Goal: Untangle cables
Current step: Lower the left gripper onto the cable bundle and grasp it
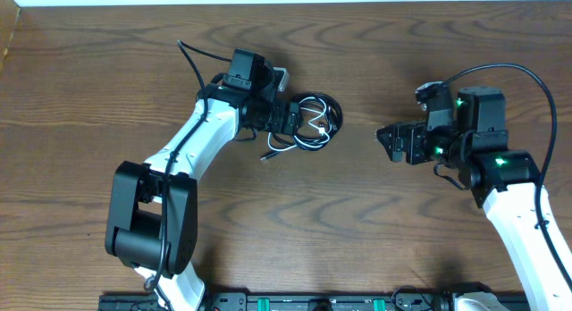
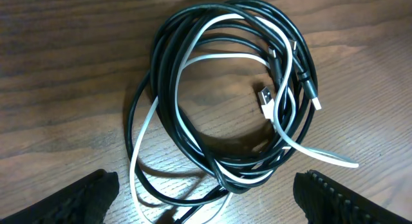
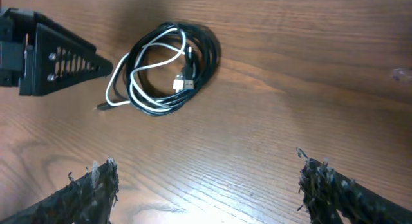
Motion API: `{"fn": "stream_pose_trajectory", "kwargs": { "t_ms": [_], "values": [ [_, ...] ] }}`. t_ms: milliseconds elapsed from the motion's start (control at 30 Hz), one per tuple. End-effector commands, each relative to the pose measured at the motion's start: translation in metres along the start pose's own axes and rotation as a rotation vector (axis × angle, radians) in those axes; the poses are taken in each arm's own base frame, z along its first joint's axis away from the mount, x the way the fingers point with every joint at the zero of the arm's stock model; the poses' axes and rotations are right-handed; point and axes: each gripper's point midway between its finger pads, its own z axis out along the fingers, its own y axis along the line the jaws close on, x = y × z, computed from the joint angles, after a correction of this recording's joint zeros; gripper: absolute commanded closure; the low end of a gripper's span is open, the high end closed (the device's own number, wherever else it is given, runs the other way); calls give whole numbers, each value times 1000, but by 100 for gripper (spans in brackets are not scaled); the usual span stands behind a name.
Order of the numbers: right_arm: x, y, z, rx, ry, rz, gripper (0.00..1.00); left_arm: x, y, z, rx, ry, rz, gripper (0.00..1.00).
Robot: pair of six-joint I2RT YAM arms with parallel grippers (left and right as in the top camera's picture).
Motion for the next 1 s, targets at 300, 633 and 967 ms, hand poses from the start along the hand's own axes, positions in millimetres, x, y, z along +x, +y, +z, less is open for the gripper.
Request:
{"fn": "stream_pose_trajectory", "kwargs": {
  "t_ms": [300, 633, 967],
  "values": [
    [-5, 10, -1, -16, -9, -43, 13, 6, 14, 18, -41, 35, -21, 11],
    [-5, 11, -1, -17, -9, -44, 13, -28, 21, 23, -74, -93, -14, 16],
    [-5, 11, -1, -17, -9, -44, 12, -47, 23, 21, -94, -171, -8, 22]
  ]
}}
